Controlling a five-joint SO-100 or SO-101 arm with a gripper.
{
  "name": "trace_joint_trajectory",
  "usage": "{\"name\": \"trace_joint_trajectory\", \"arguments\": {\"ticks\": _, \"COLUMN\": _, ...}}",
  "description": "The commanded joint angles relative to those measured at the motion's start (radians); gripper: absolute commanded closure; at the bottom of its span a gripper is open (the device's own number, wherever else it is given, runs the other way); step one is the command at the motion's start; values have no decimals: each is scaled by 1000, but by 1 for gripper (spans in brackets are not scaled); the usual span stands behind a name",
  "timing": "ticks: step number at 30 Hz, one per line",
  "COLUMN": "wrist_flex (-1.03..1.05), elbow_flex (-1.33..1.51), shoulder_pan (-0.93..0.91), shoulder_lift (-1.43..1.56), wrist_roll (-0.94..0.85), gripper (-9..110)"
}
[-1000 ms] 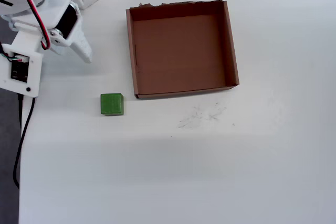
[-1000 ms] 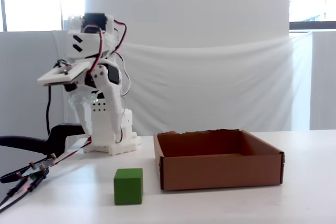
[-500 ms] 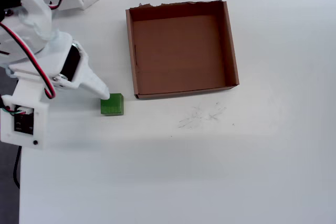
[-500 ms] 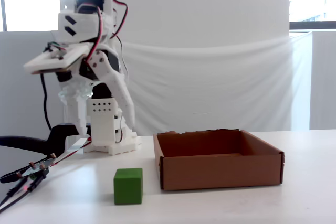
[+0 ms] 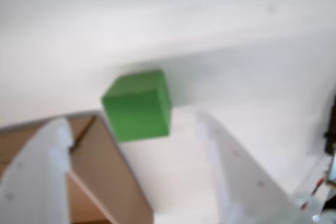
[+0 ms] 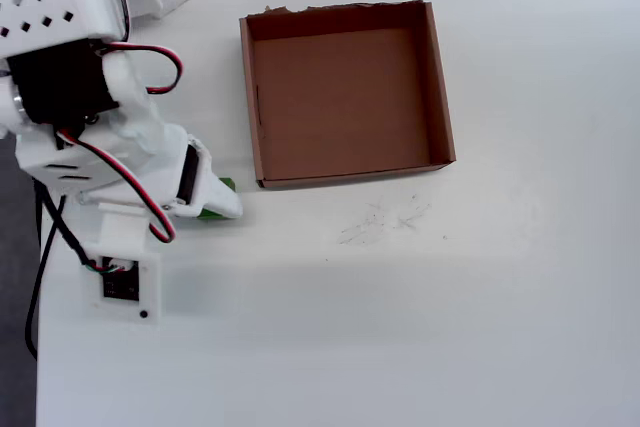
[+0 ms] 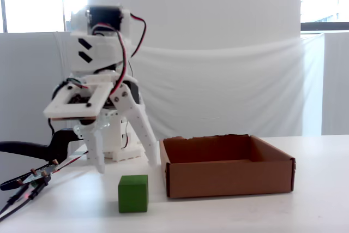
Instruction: Grasp a green cube and put it in a box.
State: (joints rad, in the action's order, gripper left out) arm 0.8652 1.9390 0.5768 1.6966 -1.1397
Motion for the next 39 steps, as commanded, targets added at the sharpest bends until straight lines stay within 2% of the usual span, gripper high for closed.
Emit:
{"name": "trace_joint_trajectory", "arguments": {"ticks": 1, "wrist_flex": -55, "elbow_flex": -11, "shoulder_pan": 25, "shoulder_lift": 6, "wrist_roll": -8, "gripper": 70}}
{"name": "trace_joint_trajectory", "arguments": {"ticks": 39, "wrist_flex": -189, "elbow_flex": 94, "shoulder_pan": 69, "shoulder_lift": -110, "wrist_roll": -8, "gripper": 76}}
